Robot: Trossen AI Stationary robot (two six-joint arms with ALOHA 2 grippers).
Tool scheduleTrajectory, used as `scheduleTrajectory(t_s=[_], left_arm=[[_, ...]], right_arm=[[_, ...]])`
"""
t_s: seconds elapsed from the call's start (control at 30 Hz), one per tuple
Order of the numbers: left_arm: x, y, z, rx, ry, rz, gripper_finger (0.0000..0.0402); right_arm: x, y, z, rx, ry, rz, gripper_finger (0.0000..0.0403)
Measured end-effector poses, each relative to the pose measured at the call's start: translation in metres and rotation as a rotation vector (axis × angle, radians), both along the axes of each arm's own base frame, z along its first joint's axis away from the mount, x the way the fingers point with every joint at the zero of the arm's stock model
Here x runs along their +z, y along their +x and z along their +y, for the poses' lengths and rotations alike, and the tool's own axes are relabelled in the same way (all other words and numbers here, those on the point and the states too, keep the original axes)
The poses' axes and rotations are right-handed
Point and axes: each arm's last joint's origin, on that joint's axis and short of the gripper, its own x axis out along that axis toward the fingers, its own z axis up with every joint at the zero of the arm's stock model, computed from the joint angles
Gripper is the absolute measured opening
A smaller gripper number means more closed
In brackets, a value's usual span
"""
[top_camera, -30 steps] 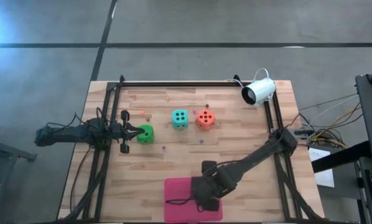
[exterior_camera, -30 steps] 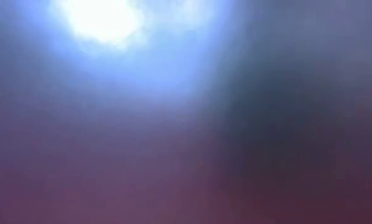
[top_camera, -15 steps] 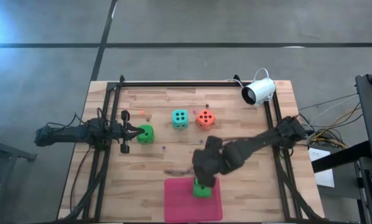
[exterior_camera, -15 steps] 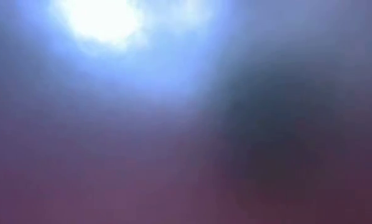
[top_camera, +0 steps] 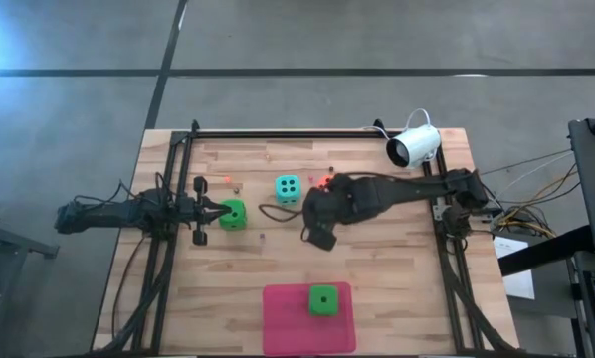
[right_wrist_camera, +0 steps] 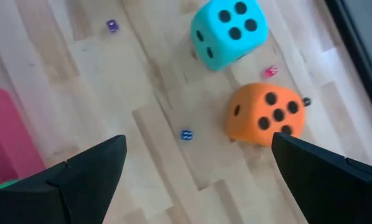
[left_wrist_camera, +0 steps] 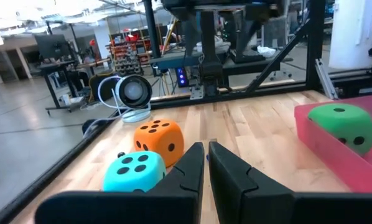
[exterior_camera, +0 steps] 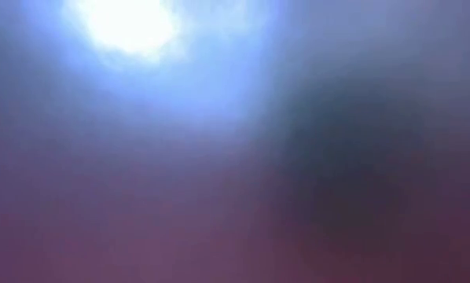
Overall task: Pick & Place Dice
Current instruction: Put the green dice into the pink bin
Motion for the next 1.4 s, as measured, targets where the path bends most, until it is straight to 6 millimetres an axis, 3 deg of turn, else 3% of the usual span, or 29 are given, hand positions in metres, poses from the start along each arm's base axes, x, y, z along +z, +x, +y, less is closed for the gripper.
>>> scheduleTrajectory(t_s=[0.2,0.6,0.73,1.07,1.4], left_arm=[[0.000,0.000,0.000,0.007,0.137,0.009,0.0028],[0.000,0.000,0.001,0.010,0.137,0.007,0.0028],[0.002,0.000,0.000,-0.018,0.018,-0.007,0.0028],[0.050,-0.014,-0.001,-0.027,-0.077,-0.103,0.0028],[0.089,-0.004,-0.001,-0.018,-0.106,0.089,0.0028]], right_arm=[[0.008,-0.006,-0.008,0.092,0.041,0.020,0.0400],[0.035,-0.027,-0.008,0.203,-0.022,-0.030,0.0400],[0.039,-0.030,-0.009,0.232,-0.046,-0.031,0.0400],[0.045,-0.038,-0.010,0.262,-0.059,-0.023,0.0400],[0.052,-0.050,-0.012,0.263,-0.059,-0.031,0.0400]])
